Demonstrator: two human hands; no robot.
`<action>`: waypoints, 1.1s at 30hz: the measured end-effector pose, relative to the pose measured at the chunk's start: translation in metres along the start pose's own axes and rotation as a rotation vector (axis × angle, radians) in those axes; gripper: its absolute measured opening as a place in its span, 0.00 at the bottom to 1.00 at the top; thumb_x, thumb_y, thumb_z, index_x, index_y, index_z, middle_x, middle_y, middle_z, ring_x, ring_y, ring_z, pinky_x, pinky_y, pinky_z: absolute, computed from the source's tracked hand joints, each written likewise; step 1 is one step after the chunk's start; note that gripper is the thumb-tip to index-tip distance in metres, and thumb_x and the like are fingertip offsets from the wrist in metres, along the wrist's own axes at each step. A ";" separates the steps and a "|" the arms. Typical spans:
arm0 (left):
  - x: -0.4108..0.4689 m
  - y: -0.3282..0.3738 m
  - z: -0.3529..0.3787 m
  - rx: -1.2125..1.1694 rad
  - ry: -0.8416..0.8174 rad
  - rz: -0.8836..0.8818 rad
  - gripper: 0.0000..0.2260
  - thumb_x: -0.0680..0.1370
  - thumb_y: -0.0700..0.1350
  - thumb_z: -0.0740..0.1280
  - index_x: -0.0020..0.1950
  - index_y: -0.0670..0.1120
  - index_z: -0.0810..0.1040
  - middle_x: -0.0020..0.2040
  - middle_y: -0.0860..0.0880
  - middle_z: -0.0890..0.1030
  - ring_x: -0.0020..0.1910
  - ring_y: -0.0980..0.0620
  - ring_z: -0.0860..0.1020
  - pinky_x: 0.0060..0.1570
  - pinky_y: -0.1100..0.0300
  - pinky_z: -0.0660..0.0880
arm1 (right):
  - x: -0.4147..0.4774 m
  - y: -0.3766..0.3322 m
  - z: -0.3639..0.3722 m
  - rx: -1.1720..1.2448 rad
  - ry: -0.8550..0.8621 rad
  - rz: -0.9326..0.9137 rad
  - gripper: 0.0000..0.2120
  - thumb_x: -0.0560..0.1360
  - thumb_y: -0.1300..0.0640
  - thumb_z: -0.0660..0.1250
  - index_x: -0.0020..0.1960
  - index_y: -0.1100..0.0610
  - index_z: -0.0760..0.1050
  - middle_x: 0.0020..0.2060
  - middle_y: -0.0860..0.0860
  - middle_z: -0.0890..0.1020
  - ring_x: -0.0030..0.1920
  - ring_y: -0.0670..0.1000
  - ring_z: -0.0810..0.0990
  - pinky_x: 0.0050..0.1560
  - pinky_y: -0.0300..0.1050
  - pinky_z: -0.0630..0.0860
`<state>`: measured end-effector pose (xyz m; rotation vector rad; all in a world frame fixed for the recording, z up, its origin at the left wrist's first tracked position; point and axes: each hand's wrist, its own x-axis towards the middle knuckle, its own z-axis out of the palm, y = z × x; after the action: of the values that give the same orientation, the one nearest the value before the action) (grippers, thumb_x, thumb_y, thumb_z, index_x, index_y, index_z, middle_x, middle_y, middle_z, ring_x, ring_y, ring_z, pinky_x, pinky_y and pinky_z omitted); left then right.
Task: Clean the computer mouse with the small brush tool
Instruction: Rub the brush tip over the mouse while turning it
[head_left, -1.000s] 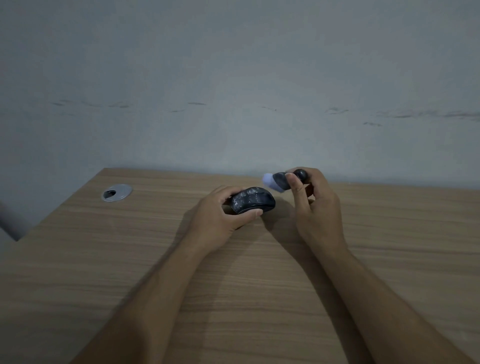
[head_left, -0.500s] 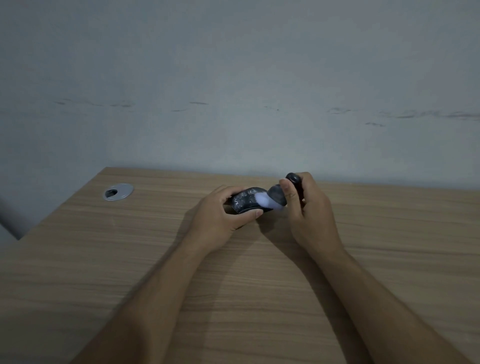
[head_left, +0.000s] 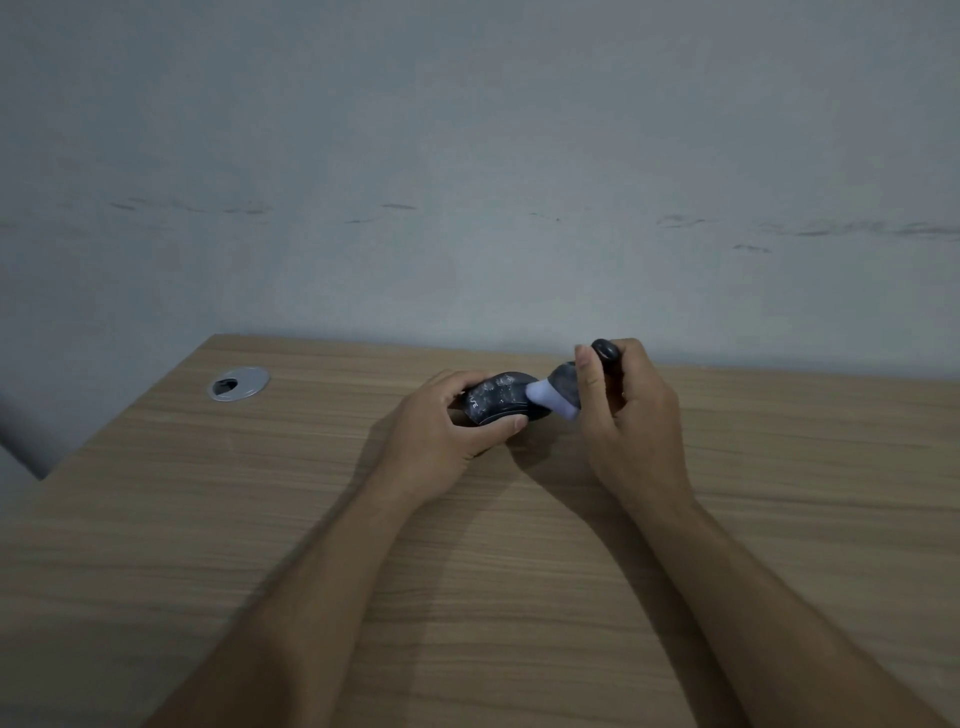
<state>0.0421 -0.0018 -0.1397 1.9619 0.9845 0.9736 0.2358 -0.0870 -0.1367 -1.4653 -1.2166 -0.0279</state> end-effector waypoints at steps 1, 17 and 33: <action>0.000 0.000 0.000 -0.004 0.002 -0.002 0.19 0.74 0.53 0.84 0.63 0.60 0.87 0.59 0.59 0.87 0.58 0.62 0.85 0.53 0.76 0.75 | 0.000 0.000 0.000 -0.001 0.000 -0.002 0.09 0.88 0.50 0.65 0.53 0.54 0.78 0.41 0.45 0.81 0.40 0.43 0.79 0.40 0.31 0.70; 0.001 -0.001 0.000 0.037 -0.004 0.011 0.20 0.74 0.52 0.84 0.65 0.56 0.87 0.60 0.58 0.86 0.57 0.67 0.82 0.49 0.81 0.70 | 0.000 0.001 0.003 -0.070 0.001 -0.053 0.07 0.87 0.52 0.68 0.51 0.51 0.77 0.39 0.41 0.78 0.39 0.37 0.78 0.41 0.28 0.68; 0.000 0.000 -0.002 0.057 -0.040 0.017 0.25 0.73 0.53 0.85 0.70 0.57 0.84 0.61 0.59 0.83 0.57 0.68 0.80 0.51 0.82 0.71 | -0.002 0.002 0.003 -0.072 -0.047 -0.110 0.09 0.86 0.51 0.68 0.56 0.57 0.81 0.45 0.48 0.80 0.41 0.38 0.77 0.43 0.30 0.69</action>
<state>0.0408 -0.0013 -0.1391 2.0319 0.9842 0.9222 0.2344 -0.0852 -0.1400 -1.4662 -1.3455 -0.1135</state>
